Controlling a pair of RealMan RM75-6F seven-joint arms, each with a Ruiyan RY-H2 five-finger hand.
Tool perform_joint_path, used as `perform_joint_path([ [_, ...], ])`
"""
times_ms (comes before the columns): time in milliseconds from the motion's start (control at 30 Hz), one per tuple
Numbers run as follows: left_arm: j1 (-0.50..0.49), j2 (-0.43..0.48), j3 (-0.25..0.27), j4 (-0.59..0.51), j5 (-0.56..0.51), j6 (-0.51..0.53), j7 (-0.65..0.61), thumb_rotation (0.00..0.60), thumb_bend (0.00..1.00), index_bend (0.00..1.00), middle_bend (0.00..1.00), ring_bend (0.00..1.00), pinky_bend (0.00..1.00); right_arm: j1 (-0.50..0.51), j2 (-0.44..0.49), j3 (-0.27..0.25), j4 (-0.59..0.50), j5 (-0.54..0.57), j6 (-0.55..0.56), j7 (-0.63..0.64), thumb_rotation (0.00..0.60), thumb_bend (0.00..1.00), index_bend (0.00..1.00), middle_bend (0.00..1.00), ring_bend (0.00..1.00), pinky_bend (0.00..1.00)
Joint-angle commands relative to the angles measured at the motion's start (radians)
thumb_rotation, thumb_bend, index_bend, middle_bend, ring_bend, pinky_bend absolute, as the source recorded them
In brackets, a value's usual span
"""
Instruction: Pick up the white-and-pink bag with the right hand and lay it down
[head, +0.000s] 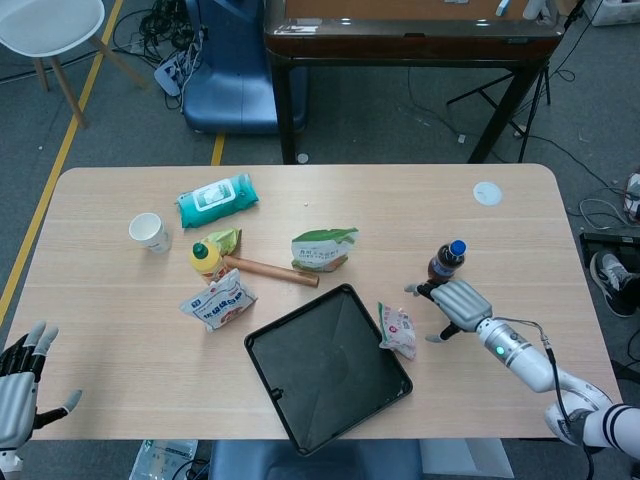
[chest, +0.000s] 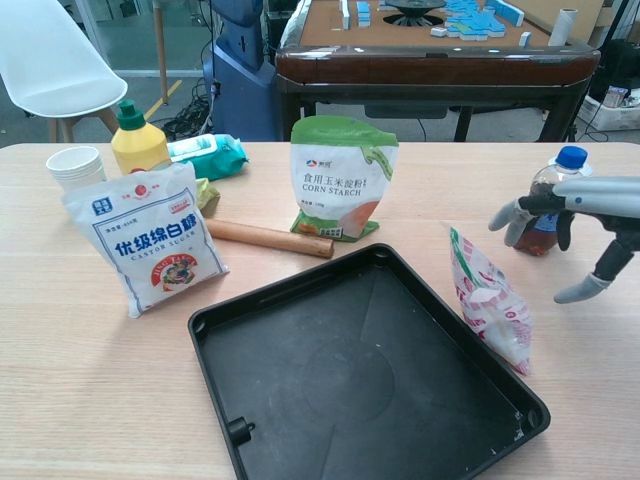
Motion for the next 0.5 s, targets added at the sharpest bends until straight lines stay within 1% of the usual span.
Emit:
perform_joint_path([
  [33, 0.001, 0.003, 0.000, -0.005, 0.002, 0.004, 0.003, 0.600, 0.18, 0.08, 0.02, 0.00, 0.06, 0.033, -0.038, -0.001, 0.056, -0.018, -0.026, 0.013, 0.600, 0.01, 0.18, 0.27, 0.20, 0.38],
  [233, 0.008, 0.011, 0.000, -0.013, -0.001, 0.012, 0.009, 0.600, 0.18, 0.08, 0.02, 0.00, 0.06, 0.073, -0.083, -0.035, 0.129, -0.065, -0.049, 0.057, 0.600, 0.00, 0.18, 0.27, 0.20, 0.37],
  [500, 0.007, 0.010, 0.001, -0.020, 0.005, 0.012, 0.015, 0.600, 0.18, 0.08, 0.02, 0.00, 0.06, 0.101, -0.129, -0.070, 0.183, -0.112, -0.028, 0.100, 0.600, 0.00, 0.18, 0.27, 0.20, 0.37],
])
